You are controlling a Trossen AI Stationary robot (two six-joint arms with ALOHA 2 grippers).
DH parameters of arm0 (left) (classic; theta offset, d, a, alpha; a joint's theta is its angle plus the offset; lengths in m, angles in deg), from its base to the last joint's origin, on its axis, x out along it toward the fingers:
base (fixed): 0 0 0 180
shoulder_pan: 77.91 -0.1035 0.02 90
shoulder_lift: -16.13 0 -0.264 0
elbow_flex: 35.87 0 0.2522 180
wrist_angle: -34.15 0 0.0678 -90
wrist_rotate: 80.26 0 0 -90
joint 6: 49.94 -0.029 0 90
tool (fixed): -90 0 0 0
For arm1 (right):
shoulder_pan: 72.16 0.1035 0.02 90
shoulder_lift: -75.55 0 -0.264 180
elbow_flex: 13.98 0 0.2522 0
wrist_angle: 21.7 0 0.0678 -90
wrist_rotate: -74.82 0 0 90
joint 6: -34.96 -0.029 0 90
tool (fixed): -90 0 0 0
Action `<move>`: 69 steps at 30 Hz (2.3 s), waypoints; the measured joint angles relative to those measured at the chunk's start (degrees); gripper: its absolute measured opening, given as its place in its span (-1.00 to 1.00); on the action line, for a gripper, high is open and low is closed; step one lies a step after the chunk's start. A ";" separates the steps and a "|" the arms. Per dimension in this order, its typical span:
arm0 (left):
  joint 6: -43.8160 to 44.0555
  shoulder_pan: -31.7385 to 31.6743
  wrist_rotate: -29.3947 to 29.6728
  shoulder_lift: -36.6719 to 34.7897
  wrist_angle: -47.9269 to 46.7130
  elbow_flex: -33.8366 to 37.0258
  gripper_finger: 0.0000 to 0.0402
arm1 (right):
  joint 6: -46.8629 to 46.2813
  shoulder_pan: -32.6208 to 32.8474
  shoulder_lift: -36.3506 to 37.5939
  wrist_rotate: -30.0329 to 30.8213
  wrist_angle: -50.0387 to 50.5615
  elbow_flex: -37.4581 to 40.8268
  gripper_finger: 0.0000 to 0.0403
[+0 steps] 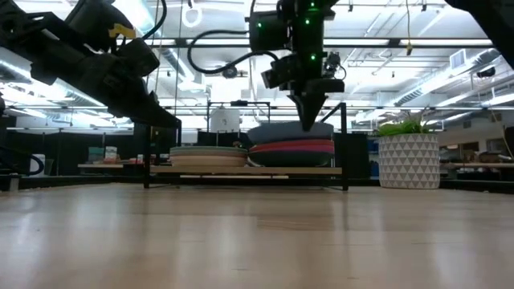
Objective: Place and stack plates onto a shelf
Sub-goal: Stack the blue plate on top of the orange plate on the shelf, then return to Home Position
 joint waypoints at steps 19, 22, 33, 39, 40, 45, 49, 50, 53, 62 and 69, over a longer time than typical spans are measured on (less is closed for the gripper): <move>-0.76 -0.13 1.92 0.02 0.13 0.00 -0.49 | 3.82 -5.58 0.70 -4.84 -3.33 0.04 -0.57; -1.96 -0.13 1.95 0.02 0.11 0.00 -0.49 | 1.30 -4.21 3.14 -7.74 -2.85 0.04 -0.58; -6.48 -0.13 4.59 -4.37 -1.41 -0.04 -0.49 | -7.32 -1.50 18.37 -16.38 -17.74 13.04 -0.58; -9.16 -0.15 8.16 -12.92 -3.43 -0.04 -0.49 | -10.06 0.02 28.97 -16.34 -30.87 27.38 -0.58; -9.18 -0.15 9.04 -14.32 -3.96 -0.04 -0.49 | -10.36 0.35 30.77 -16.33 -32.94 29.92 -0.58; -9.59 -0.16 12.42 -22.03 -6.28 -0.04 -0.49 | -10.76 1.84 39.16 -16.51 -47.20 43.21 -0.58; -10.50 -0.30 14.63 -28.72 -8.90 -0.04 -0.49 | -9.45 2.04 45.35 -16.51 -59.42 52.66 -0.58; -10.57 -0.62 15.23 -30.32 -9.26 -0.04 -0.49 | -8.90 2.02 46.83 -16.65 -64.02 55.31 -0.58; -8.93 -1.70 15.74 -34.74 -10.98 -0.04 -0.49 | -7.29 1.97 50.44 -16.87 -77.12 62.89 -0.58; -3.13 -2.80 17.28 -46.42 -22.08 -0.04 -0.49 | -8.82 1.06 59.24 -16.53 -93.11 78.93 -0.58; -2.83 -2.80 19.69 -51.92 -26.26 -0.04 -0.49 | -10.64 1.06 62.55 -16.89 -101.48 87.04 -0.58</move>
